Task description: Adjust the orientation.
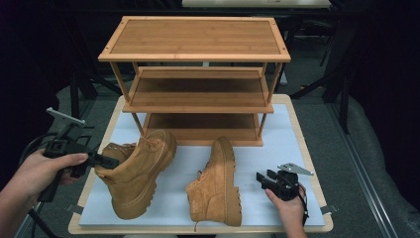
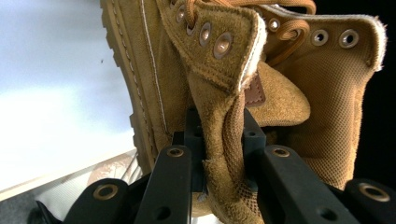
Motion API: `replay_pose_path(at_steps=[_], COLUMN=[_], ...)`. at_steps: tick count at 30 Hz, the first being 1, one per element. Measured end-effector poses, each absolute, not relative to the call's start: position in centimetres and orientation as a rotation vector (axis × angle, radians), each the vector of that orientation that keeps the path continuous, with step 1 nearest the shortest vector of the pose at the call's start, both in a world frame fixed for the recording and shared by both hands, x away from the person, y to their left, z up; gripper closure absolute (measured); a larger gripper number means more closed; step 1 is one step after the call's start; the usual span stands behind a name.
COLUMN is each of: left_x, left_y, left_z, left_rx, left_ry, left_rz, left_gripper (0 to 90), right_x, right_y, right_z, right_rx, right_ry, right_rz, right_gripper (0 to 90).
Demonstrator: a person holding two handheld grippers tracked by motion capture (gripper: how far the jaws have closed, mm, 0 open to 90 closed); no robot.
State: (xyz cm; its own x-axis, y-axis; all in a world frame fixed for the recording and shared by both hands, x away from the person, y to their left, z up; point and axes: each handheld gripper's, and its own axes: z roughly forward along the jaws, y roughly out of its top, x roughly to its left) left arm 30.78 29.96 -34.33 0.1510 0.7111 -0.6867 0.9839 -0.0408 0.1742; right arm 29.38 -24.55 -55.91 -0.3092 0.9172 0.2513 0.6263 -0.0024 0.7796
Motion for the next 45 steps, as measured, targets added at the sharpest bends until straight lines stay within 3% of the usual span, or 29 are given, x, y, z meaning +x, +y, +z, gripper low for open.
replay_pose_path(at_steps=[7,12,19,35,45], left_x=[30.6,30.6,32.4,39.5,42.5], left_y=[30.6,30.5,30.5,27.5,24.0], left_z=[-30.9,-26.9,-24.7,-26.7,-27.9], left_rx=[1.773,1.777,1.744,1.602,1.581], left_ry=[1.58,1.566,1.568,1.614,1.601], left_rz=[-0.573,-0.496,-0.415,-0.344,-0.198], left_gripper=[79.0,78.9,79.0,79.0,79.1], right_x=[29.4,29.5,29.4,29.4,29.5], right_y=[-24.7,-24.7,-24.9,-25.1,-25.7], right_z=[-56.0,-56.1,-56.0,-56.0,-56.0], right_rx=[1.617,1.612,1.625,1.635,1.64], right_ry=[1.945,1.916,1.918,1.913,1.869], right_rz=[1.225,1.243,1.241,1.248,1.294], right_gripper=[49.3,49.2,49.2,49.2,49.2])
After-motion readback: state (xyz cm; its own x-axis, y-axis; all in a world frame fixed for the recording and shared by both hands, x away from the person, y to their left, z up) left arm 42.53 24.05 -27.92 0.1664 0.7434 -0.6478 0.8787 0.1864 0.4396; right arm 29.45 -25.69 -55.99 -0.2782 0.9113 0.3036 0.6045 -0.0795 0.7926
